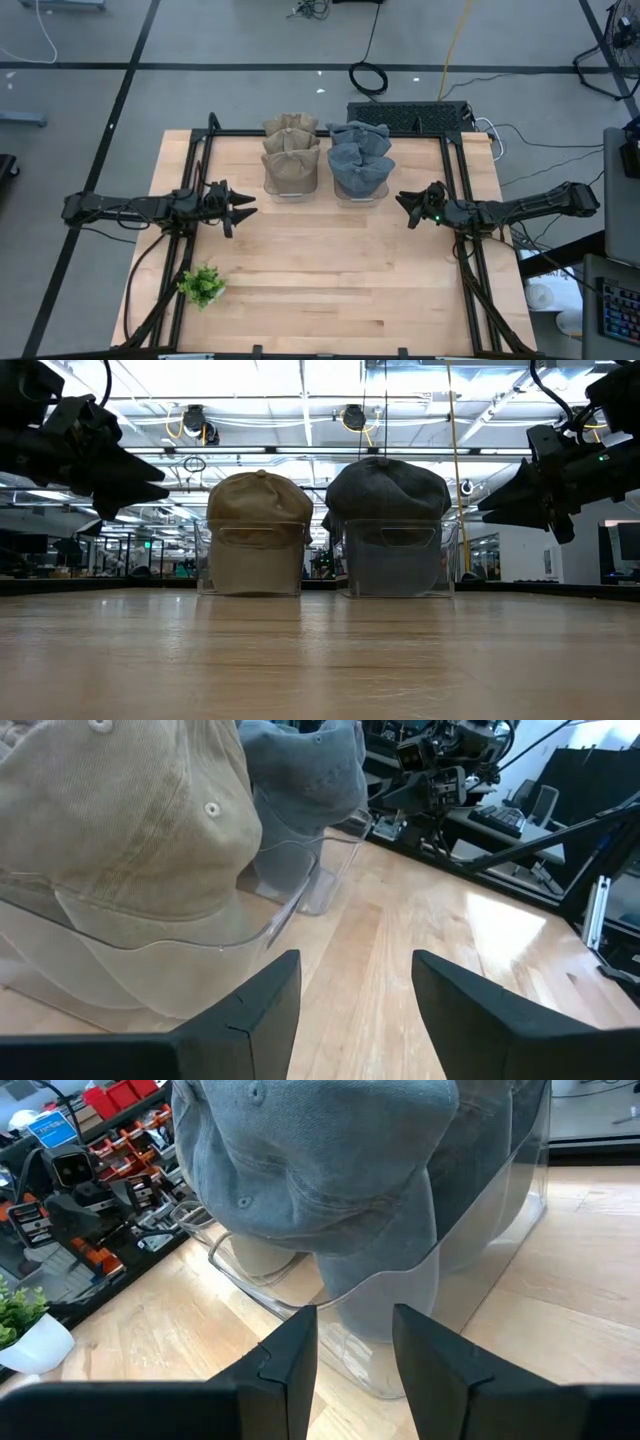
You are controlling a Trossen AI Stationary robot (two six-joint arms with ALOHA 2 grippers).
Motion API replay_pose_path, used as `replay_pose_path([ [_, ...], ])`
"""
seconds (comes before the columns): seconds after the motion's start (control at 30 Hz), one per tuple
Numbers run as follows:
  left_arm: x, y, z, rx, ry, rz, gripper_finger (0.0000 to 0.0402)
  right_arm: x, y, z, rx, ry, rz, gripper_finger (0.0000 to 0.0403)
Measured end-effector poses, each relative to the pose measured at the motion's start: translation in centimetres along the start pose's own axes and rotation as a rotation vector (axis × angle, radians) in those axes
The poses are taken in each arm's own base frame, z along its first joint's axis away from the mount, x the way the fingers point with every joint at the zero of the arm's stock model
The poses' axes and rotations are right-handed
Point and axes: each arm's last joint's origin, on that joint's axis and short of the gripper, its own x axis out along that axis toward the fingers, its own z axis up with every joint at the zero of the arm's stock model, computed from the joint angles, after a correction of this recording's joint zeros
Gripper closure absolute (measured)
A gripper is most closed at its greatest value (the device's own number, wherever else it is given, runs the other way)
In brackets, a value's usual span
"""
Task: Pick & Place hat
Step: Return to Home Position
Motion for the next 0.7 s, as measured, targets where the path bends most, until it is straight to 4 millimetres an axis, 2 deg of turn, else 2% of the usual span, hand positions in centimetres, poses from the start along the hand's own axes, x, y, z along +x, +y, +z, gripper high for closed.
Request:
replay_pose_path([
  [0.23, 0.0, -0.01, 0.04, -0.001, -0.003, -0.001, 0.0193, 0.0, 0.0, 0.0, 0.0, 0.0, 0.0, 0.0284],
  [0.7, -0.01, -0.04, 0.13, -0.004, -0.007, -0.002, 0.0214, 0.0, 0.0, 0.0, 0.0, 0.0, 0.0, 0.0284],
])
